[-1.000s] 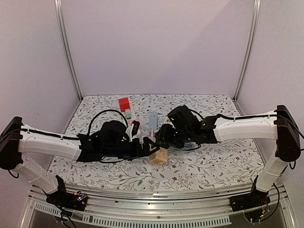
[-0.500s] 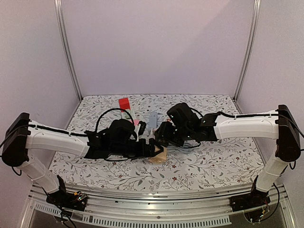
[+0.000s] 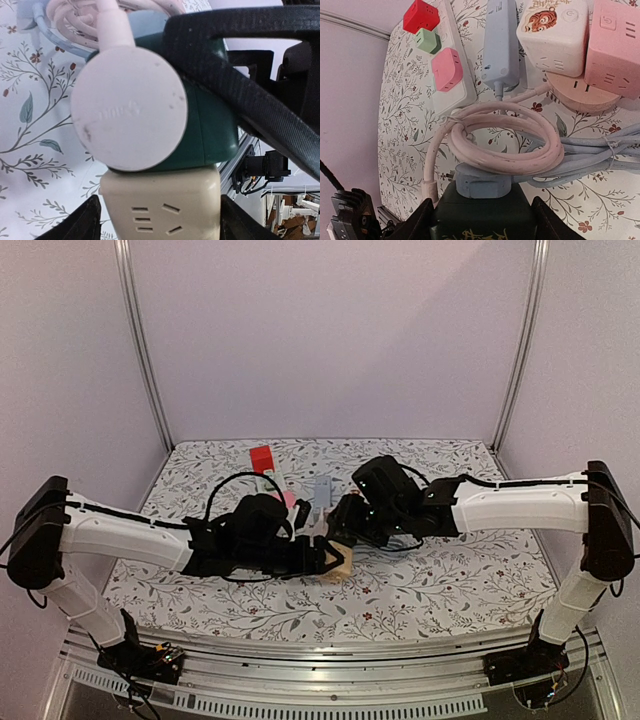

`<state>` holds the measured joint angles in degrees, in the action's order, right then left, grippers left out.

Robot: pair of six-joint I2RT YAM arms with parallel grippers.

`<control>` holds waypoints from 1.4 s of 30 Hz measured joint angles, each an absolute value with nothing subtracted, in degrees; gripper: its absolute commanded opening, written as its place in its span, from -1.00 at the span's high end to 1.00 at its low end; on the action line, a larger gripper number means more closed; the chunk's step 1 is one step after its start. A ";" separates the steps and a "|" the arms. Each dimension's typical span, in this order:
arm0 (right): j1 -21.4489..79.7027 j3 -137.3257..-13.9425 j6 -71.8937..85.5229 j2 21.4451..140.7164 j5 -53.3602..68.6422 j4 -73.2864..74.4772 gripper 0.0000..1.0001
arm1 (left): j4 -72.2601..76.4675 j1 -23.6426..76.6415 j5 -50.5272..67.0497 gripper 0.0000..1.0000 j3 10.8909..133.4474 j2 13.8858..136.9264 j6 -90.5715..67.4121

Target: Pull the plug off the socket

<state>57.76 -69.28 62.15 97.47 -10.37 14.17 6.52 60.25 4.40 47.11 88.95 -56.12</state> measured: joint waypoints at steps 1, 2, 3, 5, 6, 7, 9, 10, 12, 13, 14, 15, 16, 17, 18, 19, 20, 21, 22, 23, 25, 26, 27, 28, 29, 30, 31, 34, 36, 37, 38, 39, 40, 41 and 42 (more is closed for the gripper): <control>57.76 -69.28 62.15 97.34 -10.46 14.17 0.52 | 6.61 60.27 4.49 -0.45 47.22 88.95 -56.27; 57.76 -69.28 62.15 97.25 -10.55 14.20 0.52 | 6.63 60.29 4.51 -0.42 47.31 88.95 -56.29; 57.76 -69.28 62.15 97.17 -10.68 14.17 0.53 | 6.68 60.31 4.56 -0.39 47.44 88.95 -56.23; 57.76 -69.30 62.15 97.12 -10.83 14.17 0.53 | 6.81 60.34 4.64 -0.33 47.59 88.95 -56.10; 57.76 -69.30 62.17 97.12 -10.85 14.17 0.53 | 6.85 60.34 4.71 -0.30 47.59 88.95 -56.23; 57.76 -69.30 62.15 97.12 -10.85 14.17 0.53 | 6.90 60.36 4.73 -0.29 47.59 88.95 -56.25; 57.76 -69.30 62.15 97.12 -10.90 14.20 0.53 | 6.87 60.38 4.71 -0.24 47.59 88.95 -56.40; 57.76 -69.30 62.15 97.12 -10.90 14.17 0.53 | 6.85 60.38 4.71 -0.22 47.59 88.95 -56.47; 57.76 -69.30 62.15 97.12 -10.96 14.17 0.53 | 6.79 60.38 4.71 -0.20 47.59 88.95 -56.64; 57.76 -69.30 62.15 97.12 -11.00 14.17 0.53 | 6.79 60.38 4.71 -0.19 47.59 88.95 -56.66; 57.76 -69.30 62.15 97.12 -11.00 14.17 0.53 | 6.79 60.38 4.71 -0.16 47.59 88.95 -56.64; 57.76 -69.30 62.15 97.12 -11.03 14.17 0.53 | 6.79 60.38 4.71 -0.14 47.59 88.97 -56.64; 57.76 -69.30 62.17 97.12 -11.03 14.17 0.53 | 6.79 60.38 4.71 -0.10 47.59 88.95 -56.62; 57.76 -69.30 62.15 97.12 -11.03 14.17 0.53 | 6.79 60.38 4.73 -0.07 47.59 88.95 -56.60; 57.76 -69.30 62.15 97.12 -11.03 14.17 0.53 | 6.79 60.38 4.73 -0.04 47.59 88.97 -56.58; 57.76 -69.30 62.17 97.12 -11.00 14.17 0.53 | 6.79 60.38 4.73 -0.01 47.59 88.97 -56.47; 57.76 -69.30 62.17 97.12 -11.00 14.17 0.53 | 6.79 60.38 4.73 0.04 47.59 88.97 -56.31; 57.74 -69.30 62.17 97.12 -11.00 14.17 0.53 | 6.79 60.38 4.75 0.08 47.59 88.95 -56.14; 57.74 -69.30 62.17 97.12 -11.03 14.17 0.53 | 6.79 60.38 4.75 0.12 47.59 88.97 -55.99; 57.74 -69.30 62.17 97.12 -11.03 14.17 0.53 | 6.79 60.38 4.75 0.16 47.59 88.95 -55.79; 57.74 -69.30 62.17 97.10 -11.03 14.17 0.53 | 6.79 60.38 4.75 0.21 47.57 88.95 -55.44; 57.74 -69.30 62.19 97.10 -11.00 14.17 0.53 | 6.81 60.38 4.75 0.22 47.53 88.97 -55.16; 57.74 -69.30 62.22 97.03 -11.00 14.17 0.53 | 6.81 60.38 4.73 0.24 47.53 88.97 -54.78; 57.69 -69.30 62.22 96.99 -11.00 14.20 0.53 | 6.83 60.38 4.73 0.26 47.53 88.97 -54.37; 57.69 -69.30 62.22 96.92 -11.00 14.22 0.53 | 6.83 60.38 4.71 0.29 47.53 88.97 -54.00; 57.69 -69.30 62.19 96.82 -11.00 14.26 0.53 | 6.87 60.38 4.69 0.32 47.51 88.97 -53.52; 57.67 -69.30 62.19 96.75 -11.00 14.31 0.53 | 6.90 60.38 4.64 0.34 47.53 88.97 -53.15; 57.47 -69.30 62.17 96.64 -10.94 14.46 0.53 | 6.83 60.38 4.54 0.35 47.53 88.97 -51.88; 57.30 -69.30 62.17 96.49 -10.81 14.61 0.53 | 6.85 60.38 4.49 0.35 47.53 89.06 -51.11; 57.25 -69.30 62.15 96.47 -10.79 14.66 0.53 | 6.87 60.38 4.45 0.35 47.53 89.12 -50.70; 57.23 -69.30 62.13 96.42 -10.72 14.74 0.53 | 6.87 60.40 4.43 0.35 47.53 89.17 -50.37; 57.19 -69.30 62.13 96.40 -10.61 14.85 0.52 | 6.85 60.45 4.34 0.35 47.53 89.25 -49.98; 57.12 -69.30 62.13 96.38 -10.48 15.03 0.52 | 6.72 60.51 4.25 0.35 47.64 89.38 -49.52; 57.08 -69.30 62.11 96.38 -10.39 15.14 0.53 | 6.50 60.62 4.12 0.35 47.83 89.56 -49.23; 57.04 -69.30 62.04 96.38 -10.37 15.25 0.53 | 6.24 60.73 3.88 0.35 48.10 89.76 -48.99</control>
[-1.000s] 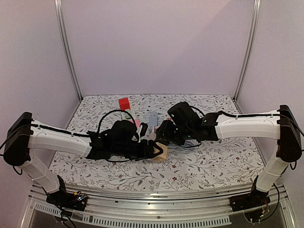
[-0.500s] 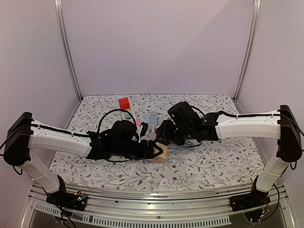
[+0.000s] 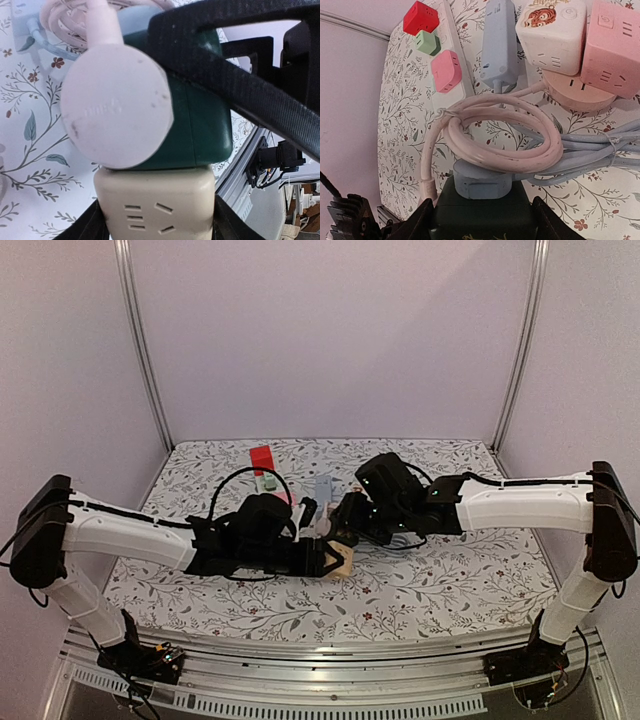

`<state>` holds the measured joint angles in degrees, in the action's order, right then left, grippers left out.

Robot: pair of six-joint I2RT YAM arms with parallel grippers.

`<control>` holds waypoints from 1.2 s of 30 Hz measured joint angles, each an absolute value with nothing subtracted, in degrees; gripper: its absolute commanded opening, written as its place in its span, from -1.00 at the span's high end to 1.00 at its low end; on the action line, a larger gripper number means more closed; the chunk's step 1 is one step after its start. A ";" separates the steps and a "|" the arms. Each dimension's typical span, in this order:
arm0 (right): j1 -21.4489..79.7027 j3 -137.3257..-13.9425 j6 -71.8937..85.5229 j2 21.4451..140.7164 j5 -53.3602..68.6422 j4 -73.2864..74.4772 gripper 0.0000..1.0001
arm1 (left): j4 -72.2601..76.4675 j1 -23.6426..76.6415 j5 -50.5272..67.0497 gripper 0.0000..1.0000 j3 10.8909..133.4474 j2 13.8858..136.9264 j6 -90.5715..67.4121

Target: Pull the plug off the socket

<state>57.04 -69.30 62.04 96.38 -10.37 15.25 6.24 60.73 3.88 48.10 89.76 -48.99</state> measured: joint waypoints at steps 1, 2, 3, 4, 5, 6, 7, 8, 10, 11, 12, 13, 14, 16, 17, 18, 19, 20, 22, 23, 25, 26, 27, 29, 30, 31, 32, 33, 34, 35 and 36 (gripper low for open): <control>56.97 -69.30 61.95 96.38 -10.31 15.42 0.53 | 5.85 60.84 3.68 0.36 48.45 90.02 -48.80; 56.93 -69.30 61.87 96.38 -10.28 15.49 0.53 | 5.43 60.99 3.40 0.36 48.77 90.19 -48.62; 56.90 -69.30 61.76 96.38 -10.22 15.51 0.53 | 5.10 61.10 3.09 0.36 48.99 90.30 -48.53; 56.88 -69.30 61.67 96.38 -10.20 15.51 0.53 | 4.95 61.17 2.92 0.37 49.04 90.30 -48.56; 56.86 -69.30 61.63 96.38 -10.13 15.46 0.53 | 4.91 61.23 2.59 0.36 49.06 90.30 -48.66; 56.84 -69.30 61.58 96.38 -10.09 15.46 0.53 | 4.93 61.32 2.37 0.36 49.08 90.30 -48.88; 56.82 -69.30 61.52 96.38 -10.00 15.49 0.53 | 4.93 61.36 2.17 0.35 49.08 90.30 -49.23; 56.80 -69.30 61.52 96.38 -9.91 15.49 0.53 | 4.93 61.43 2.04 0.35 49.08 90.28 -49.58; 56.69 -69.30 61.54 96.38 -9.67 15.51 0.54 | 4.91 61.54 1.67 0.35 49.15 90.26 -50.37; 56.60 -69.30 61.56 96.38 -9.45 15.49 0.55 | 4.80 61.58 1.48 0.35 49.25 90.26 -50.85; 56.58 -69.30 61.60 96.38 -9.28 15.51 0.55 | 4.75 61.60 1.28 0.35 49.34 90.24 -51.31; 56.58 -69.30 61.69 96.38 -9.10 15.49 0.55 | 4.75 61.60 1.17 0.35 49.34 90.24 -51.77; 56.55 -69.30 61.73 96.38 -8.95 15.49 0.55 | 4.78 61.60 1.10 0.35 49.34 90.19 -52.38; 56.55 -69.30 61.98 96.38 -8.75 15.49 0.56 | 4.78 61.60 1.13 0.35 49.34 90.02 -53.23; 56.58 -69.30 62.11 96.38 -8.69 15.46 0.56 | 4.78 61.60 1.17 0.35 49.34 89.93 -53.67; 56.62 -69.30 62.19 96.38 -8.64 15.46 0.57 | 4.78 61.60 1.21 0.35 49.34 89.89 -54.11; 56.64 -69.25 62.24 96.38 -8.56 15.44 0.56 | 4.80 61.58 1.28 0.35 49.34 89.86 -54.54; 56.73 -69.21 62.37 96.38 -8.45 15.44 0.57 | 4.80 61.43 1.48 0.35 49.30 89.84 -55.00; 56.99 -68.97 62.63 96.27 -8.43 15.42 0.57 | 4.89 61.01 2.15 0.35 49.01 89.69 -55.86; 57.17 -68.75 62.89 96.16 -8.43 15.38 0.57 | 5.02 60.84 2.66 0.35 48.84 89.60 -56.18; 57.41 -68.16 63.26 95.68 -8.47 15.35 0.57 | 5.56 60.71 3.73 0.35 48.42 89.58 -56.75; 57.45 -67.94 63.37 95.46 -8.49 15.42 0.57 | 6.15 60.64 4.21 0.35 48.10 89.56 -57.04; 57.49 -67.68 63.51 95.26 -8.51 15.44 0.57 | 6.74 60.60 4.67 0.35 47.79 89.56 -57.14; 57.65 -67.26 63.68 94.87 -8.84 15.44 0.57 | 7.75 60.49 5.41 0.35 47.31 89.56 -57.10; 57.74 -67.16 63.68 94.72 -9.02 15.46 0.57 | 8.16 60.47 5.74 0.36 47.11 89.56 -56.97; 57.76 -67.05 63.70 94.52 -9.19 15.51 0.56 | 8.36 60.45 5.91 0.37 47.05 89.56 -56.55; 57.76 -67.00 63.72 94.30 -9.41 15.62 0.56 | 8.56 60.42 6.04 0.37 47.00 89.56 -56.03; 57.76 -67.00 63.70 94.13 -9.54 15.70 0.56 | 8.75 60.34 6.15 0.37 46.98 89.56 -55.24; 57.76 -67.00 63.70 93.97 -9.69 15.79 0.56 | 8.91 60.25 6.28 0.38 46.98 89.56 -54.22; 57.76 -67.00 63.68 93.78 -9.89 15.86 0.56 | 8.99 60.18 6.42 0.38 46.96 89.56 -53.17; 57.76 -66.98 63.66 93.56 -10.02 15.94 0.56 | 9.10 60.10 6.48 0.38 46.94 89.52 -52.16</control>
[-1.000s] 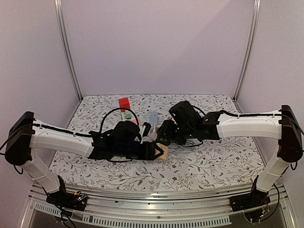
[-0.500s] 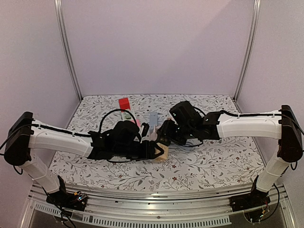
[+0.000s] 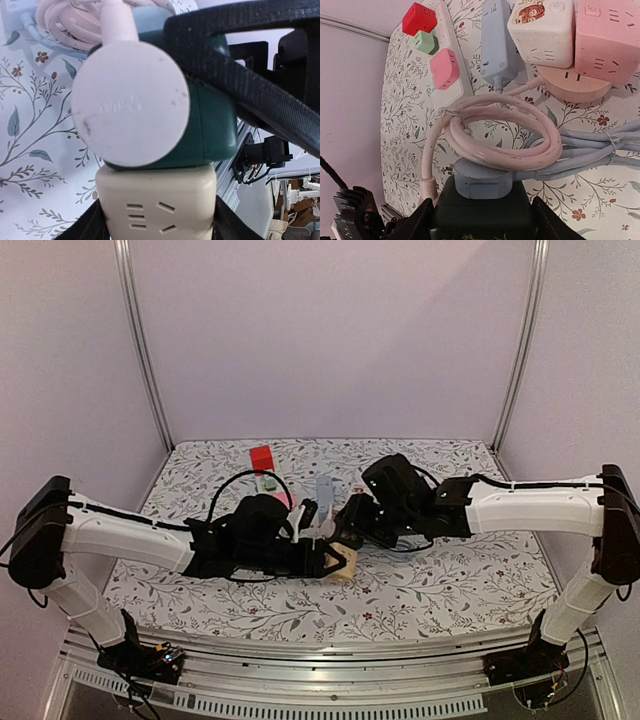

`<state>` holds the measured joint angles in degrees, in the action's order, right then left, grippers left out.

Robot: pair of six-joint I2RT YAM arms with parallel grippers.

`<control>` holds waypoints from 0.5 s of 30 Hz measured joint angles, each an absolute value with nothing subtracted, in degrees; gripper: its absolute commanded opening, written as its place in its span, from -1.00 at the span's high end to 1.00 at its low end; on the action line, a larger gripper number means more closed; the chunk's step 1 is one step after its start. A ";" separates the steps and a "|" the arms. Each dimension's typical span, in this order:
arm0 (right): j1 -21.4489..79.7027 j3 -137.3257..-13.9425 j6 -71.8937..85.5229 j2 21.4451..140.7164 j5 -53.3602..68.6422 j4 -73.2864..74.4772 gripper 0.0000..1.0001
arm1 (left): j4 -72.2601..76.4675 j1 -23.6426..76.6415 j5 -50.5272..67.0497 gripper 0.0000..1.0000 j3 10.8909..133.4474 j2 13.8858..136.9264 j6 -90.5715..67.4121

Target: Pull the plug off the socket

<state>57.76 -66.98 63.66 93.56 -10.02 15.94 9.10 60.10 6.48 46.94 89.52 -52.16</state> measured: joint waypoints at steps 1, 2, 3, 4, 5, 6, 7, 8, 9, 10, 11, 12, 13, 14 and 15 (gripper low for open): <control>57.76 -66.98 63.66 93.36 -10.20 16.08 0.56 | 9.23 60.03 6.61 0.38 46.87 89.45 -51.07; 57.78 -66.98 63.66 93.14 -10.35 16.19 0.55 | 9.30 60.01 6.68 0.38 46.81 89.30 -50.02; 57.80 -66.98 63.66 92.84 -10.44 16.25 0.55 | 9.47 59.99 6.76 0.38 46.61 89.01 -48.99; 57.82 -66.98 63.68 92.58 -10.44 16.25 0.55 | 9.65 59.99 6.85 0.38 46.37 88.68 -47.99; 57.80 -66.98 63.68 92.29 -10.44 16.23 0.55 | 9.87 60.03 6.85 0.38 46.17 88.38 -47.07; 57.80 -66.98 63.68 92.03 -10.46 16.25 0.54 | 9.96 60.23 6.81 0.38 46.02 88.09 -46.24; 57.80 -66.98 63.68 91.85 -10.44 16.25 0.54 | 9.96 60.38 6.74 0.38 45.95 87.88 -45.52; 57.74 -66.98 63.68 91.59 -10.46 16.27 0.55 | 9.96 60.42 6.66 0.38 45.95 87.74 -44.88; 57.74 -66.98 63.66 91.44 -10.46 16.29 0.54 | 10.00 60.49 6.57 0.38 45.95 87.68 -44.38; 57.74 -66.98 63.64 91.31 -10.48 16.34 0.54 | 10.02 60.53 6.42 0.38 45.93 87.66 -43.81; 57.69 -66.98 63.61 91.24 -10.48 16.36 0.54 | 10.02 60.60 6.20 0.39 45.95 87.66 -43.33; 57.69 -66.98 63.57 91.24 -10.46 16.36 0.54 | 10.00 60.73 5.89 0.39 45.93 87.66 -42.98; 57.69 -66.98 63.48 91.24 -10.44 16.36 0.54 | 9.98 60.80 5.65 0.40 45.93 87.66 -42.83; 57.69 -66.98 63.44 91.24 -10.44 16.36 0.54 | 9.96 60.86 5.37 0.39 45.95 87.66 -42.78; 57.69 -66.98 63.40 91.24 -10.44 16.36 0.54 | 9.93 60.93 5.15 0.38 45.95 87.66 -42.83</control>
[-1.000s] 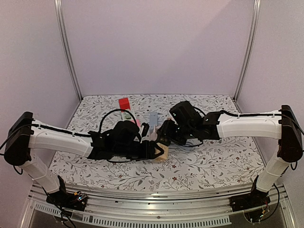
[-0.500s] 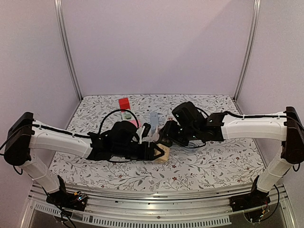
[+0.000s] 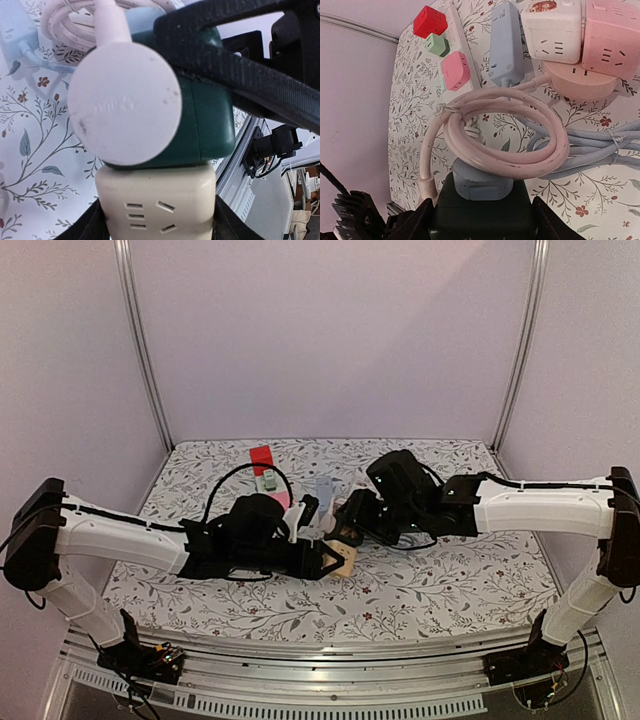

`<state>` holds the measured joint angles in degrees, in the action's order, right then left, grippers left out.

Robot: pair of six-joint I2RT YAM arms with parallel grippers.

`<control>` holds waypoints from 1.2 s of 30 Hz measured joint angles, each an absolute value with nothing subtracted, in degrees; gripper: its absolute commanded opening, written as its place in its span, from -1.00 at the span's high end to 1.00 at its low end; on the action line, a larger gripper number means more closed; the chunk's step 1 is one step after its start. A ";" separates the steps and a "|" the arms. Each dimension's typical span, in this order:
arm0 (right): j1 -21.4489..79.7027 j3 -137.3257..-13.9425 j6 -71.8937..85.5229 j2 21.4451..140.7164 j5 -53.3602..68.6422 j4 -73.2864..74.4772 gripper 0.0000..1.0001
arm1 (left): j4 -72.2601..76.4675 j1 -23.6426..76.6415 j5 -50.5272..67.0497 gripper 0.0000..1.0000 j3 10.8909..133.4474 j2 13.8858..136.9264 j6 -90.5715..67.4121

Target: Pull the plug off the socket

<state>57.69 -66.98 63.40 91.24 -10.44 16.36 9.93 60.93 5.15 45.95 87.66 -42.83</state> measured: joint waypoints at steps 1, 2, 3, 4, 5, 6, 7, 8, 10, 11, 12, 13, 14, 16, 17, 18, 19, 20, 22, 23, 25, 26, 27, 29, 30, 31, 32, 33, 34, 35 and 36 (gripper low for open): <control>57.69 -66.98 63.33 91.24 -10.41 16.36 0.54 | 9.82 60.99 4.73 0.37 45.98 87.64 -42.92; 57.69 -66.98 63.22 91.24 -10.37 16.38 0.52 | 9.63 61.01 4.34 0.35 46.02 87.64 -43.09; 57.69 -66.98 63.20 91.24 -10.37 16.38 0.47 | 9.23 61.10 4.01 0.34 46.22 87.64 -43.31; 57.69 -66.98 63.18 91.24 -10.33 16.38 0.39 | 8.60 61.21 3.75 0.34 46.63 87.64 -43.68; 57.65 -66.98 63.16 91.24 -10.33 16.38 0.31 | 7.86 61.30 3.55 0.35 47.11 87.64 -44.12; 57.60 -66.98 63.16 91.22 -10.26 16.34 0.22 | 7.22 61.32 3.40 0.35 47.51 87.64 -44.42; 57.56 -66.92 63.18 91.22 -10.09 16.27 0.11 | 6.33 61.32 3.38 0.35 48.01 87.64 -44.71; 57.41 -66.72 63.22 91.18 -9.87 16.03 -0.07 | 5.34 61.23 3.42 0.36 48.47 87.59 -45.04; 57.36 -66.00 63.68 90.94 -9.23 15.20 -0.34 | 3.66 60.80 3.88 0.37 48.93 87.13 -45.39; 57.36 -65.63 63.92 90.78 -8.93 14.79 -0.47 | 2.63 60.64 4.67 0.38 48.93 86.48 -45.47; 57.39 -65.21 63.86 90.50 -8.62 14.20 -0.59 | 2.04 60.40 5.04 0.38 48.93 86.08 -45.43; 57.36 -64.79 63.35 89.97 -8.38 14.04 -0.70 | 0.54 59.92 5.72 0.39 48.90 85.27 -45.41; 57.34 -64.31 62.78 89.17 -8.25 14.09 -0.77 | -1.13 59.11 6.68 0.41 48.88 84.51 -45.28; 57.19 -63.64 61.95 87.57 -7.97 13.67 -0.90 | -3.53 57.39 7.88 0.46 48.86 83.33 -44.86; 57.10 -63.35 61.34 86.63 -7.75 13.43 -0.92 | -4.78 56.36 9.04 0.47 48.84 82.81 -44.42; 56.95 -63.00 60.58 85.58 -7.46 13.06 -0.95 | -5.54 55.51 10.15 0.48 48.80 82.30 -44.03; 56.90 -62.72 59.90 84.73 -6.98 12.71 -0.97 | -6.17 54.65 11.29 0.48 48.80 81.80 -43.66; 56.84 -62.43 58.98 83.85 -6.61 12.29 -0.97 | -6.61 54.11 12.25 0.48 48.77 81.32 -43.42; 56.58 -61.91 57.30 82.46 -5.48 11.77 -0.98 | -7.49 53.15 14.63 0.48 48.77 80.27 -43.07; 56.45 -61.54 56.31 81.73 -4.99 11.40 -0.98 | -7.81 52.77 15.64 0.48 48.77 79.79 -43.00; 56.10 -60.60 54.33 80.36 -3.73 11.09 -0.98 | -8.34 51.96 17.45 0.48 48.75 79.09 -43.07; 55.99 -60.03 53.10 79.77 -2.87 11.09 -0.98 | -8.54 51.55 18.39 0.48 48.73 78.74 -43.13; 55.86 -59.51 51.94 79.20 -1.80 11.09 -0.98 | -8.62 51.16 19.35 0.47 48.69 78.43 -43.22; 55.79 -58.78 48.77 78.54 0.62 11.35 -0.97 | -8.91 50.54 21.15 0.48 48.58 77.87 -43.51; 55.79 -58.76 47.64 78.30 1.45 11.60 -0.98 | -9.15 50.17 22.24 0.48 48.56 77.56 -43.64; 55.81 -58.76 46.33 78.24 2.26 11.81 -0.97 | -9.32 49.93 22.87 0.48 48.56 77.32 -43.72; 55.83 -58.76 44.60 78.17 3.31 12.38 -0.98 | -9.63 49.60 23.73 0.48 48.56 77.03 -43.77; 55.90 -58.76 43.33 78.11 3.88 12.95 -0.97 | -9.96 49.43 24.18 0.48 48.56 76.82 -43.79; 56.07 -58.78 41.85 78.11 4.54 13.89 -0.97 | -10.48 49.25 24.69 0.48 48.56 76.51 -43.79; 56.34 -58.85 40.45 78.11 4.91 15.05 -0.96 | -11.00 49.12 25.08 0.49 48.56 76.31 -43.79; 56.60 -58.87 39.24 78.11 5.19 16.19 -0.95 | -11.53 49.08 25.28 0.49 48.56 76.07 -43.79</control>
